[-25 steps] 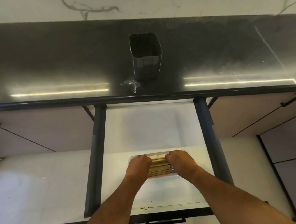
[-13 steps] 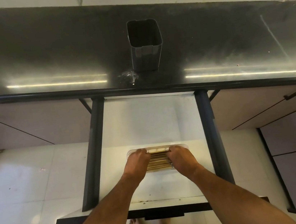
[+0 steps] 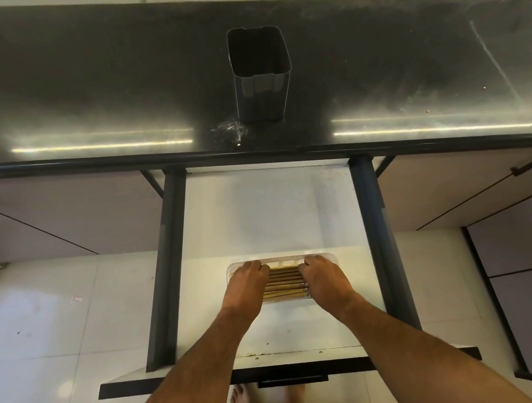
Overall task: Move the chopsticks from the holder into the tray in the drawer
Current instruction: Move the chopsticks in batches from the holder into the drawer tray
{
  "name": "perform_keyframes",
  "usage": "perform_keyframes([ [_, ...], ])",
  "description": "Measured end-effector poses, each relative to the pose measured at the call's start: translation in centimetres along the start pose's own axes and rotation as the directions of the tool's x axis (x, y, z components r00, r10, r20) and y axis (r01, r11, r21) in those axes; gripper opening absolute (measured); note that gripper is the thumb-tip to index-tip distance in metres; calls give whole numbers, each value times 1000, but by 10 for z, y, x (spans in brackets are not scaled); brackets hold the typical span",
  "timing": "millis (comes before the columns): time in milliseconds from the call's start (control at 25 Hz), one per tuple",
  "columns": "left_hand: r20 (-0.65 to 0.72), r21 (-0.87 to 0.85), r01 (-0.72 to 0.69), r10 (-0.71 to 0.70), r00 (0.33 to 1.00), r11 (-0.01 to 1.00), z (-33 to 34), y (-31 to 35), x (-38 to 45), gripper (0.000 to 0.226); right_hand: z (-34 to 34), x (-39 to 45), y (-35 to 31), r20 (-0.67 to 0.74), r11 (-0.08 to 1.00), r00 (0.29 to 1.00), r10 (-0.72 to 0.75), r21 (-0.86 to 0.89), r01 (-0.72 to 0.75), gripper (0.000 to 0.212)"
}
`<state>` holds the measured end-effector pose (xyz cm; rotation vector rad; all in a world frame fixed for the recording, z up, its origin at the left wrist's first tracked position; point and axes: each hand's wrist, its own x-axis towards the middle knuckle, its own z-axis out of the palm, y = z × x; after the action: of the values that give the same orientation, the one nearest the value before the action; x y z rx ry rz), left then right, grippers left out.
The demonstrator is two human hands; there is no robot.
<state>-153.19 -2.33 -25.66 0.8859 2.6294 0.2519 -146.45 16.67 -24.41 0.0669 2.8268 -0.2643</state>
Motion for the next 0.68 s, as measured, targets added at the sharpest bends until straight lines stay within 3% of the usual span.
perform_keyframes([
  [160,-6,-37,19,-19,1000,999,10,-2,-2,50,6,1,-2,-9,998,999,-44,-49,43,38],
  [400,-63,-86,-5,0,998,996,12,-2,-5,53,6,-1,-2,-49,999,998,-49,-18,49,32],
  [520,-230,-144,-49,14,973,988,2,0,-14,53,1,-8,1,-270,990,961,-58,110,90,20],
  [600,-418,-346,6,-160,894,938,-4,2,-20,44,-2,-11,4,-486,962,869,92,270,49,13],
  [680,-387,-630,165,-491,780,759,-10,2,-21,40,-6,-10,7,-482,826,759,438,550,-127,24],
])
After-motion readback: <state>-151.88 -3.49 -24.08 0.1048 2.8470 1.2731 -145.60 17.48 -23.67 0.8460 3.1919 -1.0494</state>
